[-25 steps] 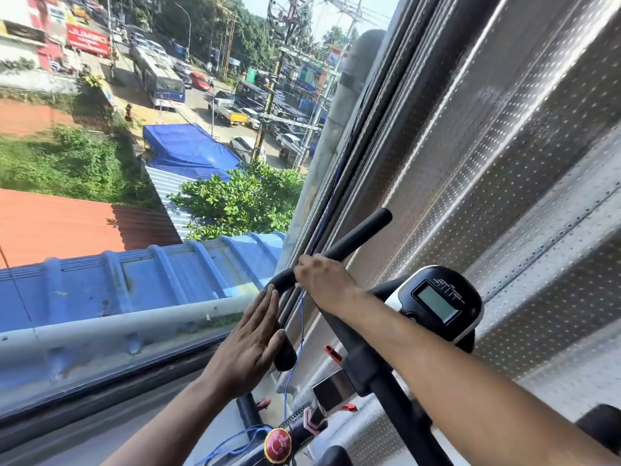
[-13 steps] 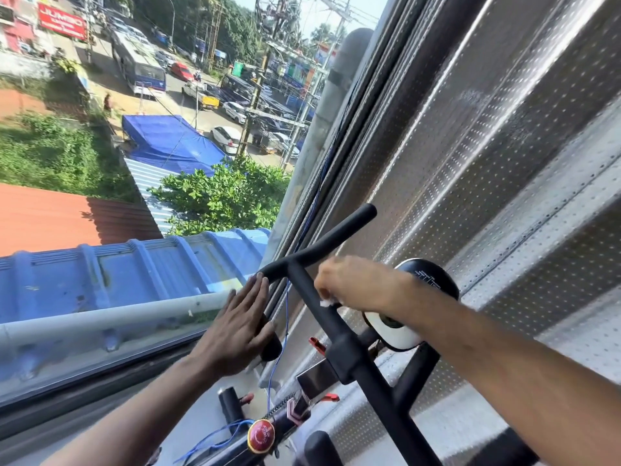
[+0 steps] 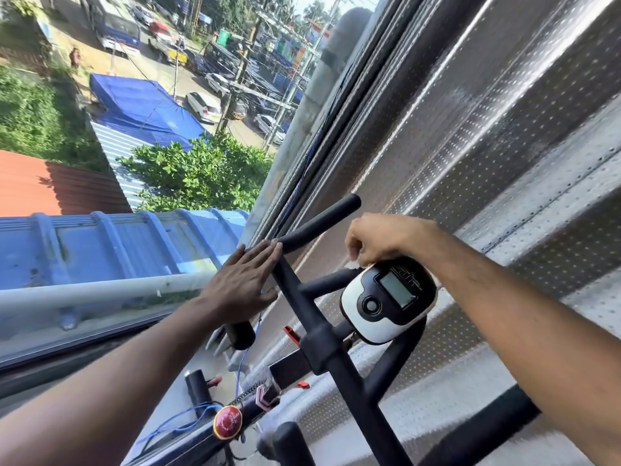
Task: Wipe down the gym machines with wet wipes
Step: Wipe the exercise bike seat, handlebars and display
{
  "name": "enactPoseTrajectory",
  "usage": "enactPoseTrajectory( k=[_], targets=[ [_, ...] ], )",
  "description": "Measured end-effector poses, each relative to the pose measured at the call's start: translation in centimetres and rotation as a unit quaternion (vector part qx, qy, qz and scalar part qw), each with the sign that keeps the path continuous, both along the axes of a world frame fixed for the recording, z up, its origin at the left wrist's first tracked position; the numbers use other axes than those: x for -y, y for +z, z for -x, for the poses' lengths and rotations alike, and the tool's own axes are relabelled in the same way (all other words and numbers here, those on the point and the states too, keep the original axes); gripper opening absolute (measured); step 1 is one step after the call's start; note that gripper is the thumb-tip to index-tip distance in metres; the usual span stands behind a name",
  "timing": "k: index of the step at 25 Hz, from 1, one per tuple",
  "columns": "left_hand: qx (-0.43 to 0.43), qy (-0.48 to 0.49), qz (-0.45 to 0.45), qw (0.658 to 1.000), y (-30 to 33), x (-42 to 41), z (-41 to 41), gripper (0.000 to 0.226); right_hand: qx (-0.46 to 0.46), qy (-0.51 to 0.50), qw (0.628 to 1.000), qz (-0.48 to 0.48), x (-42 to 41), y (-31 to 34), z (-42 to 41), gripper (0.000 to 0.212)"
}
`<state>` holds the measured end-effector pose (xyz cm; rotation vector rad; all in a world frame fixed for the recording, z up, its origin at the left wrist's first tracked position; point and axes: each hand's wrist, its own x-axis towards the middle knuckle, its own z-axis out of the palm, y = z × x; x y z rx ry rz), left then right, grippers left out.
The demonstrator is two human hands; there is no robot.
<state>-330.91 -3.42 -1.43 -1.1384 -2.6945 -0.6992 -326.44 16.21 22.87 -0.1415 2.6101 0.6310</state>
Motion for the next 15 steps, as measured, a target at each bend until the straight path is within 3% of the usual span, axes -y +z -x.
enactPoseTrajectory(
  k=[4,8,12,15],
  targets=[
    [-0.002,0.003,-0.002,1.0,-0.4,0.0,0.0,0.096,0.012,0.105,0.992,0.068,2.8,-4.8,-1.6,0.011],
    [-0.005,0.007,0.0,1.0,-0.5,0.1,0.1,0.096,0.017,0.221,0.974,0.055,3.1,-7.0,-2.6,0.014],
    [-0.009,0.003,-0.016,1.0,-0.7,-0.1,0.3,0.095,-0.037,0.024,0.997,0.057,0.0,-1.4,-1.5,0.008],
    [-0.006,0.004,-0.015,1.0,-0.9,0.1,0.1,0.096,-0.002,-0.118,0.989,0.087,-1.0,1.8,-0.5,0.007]
  ],
)
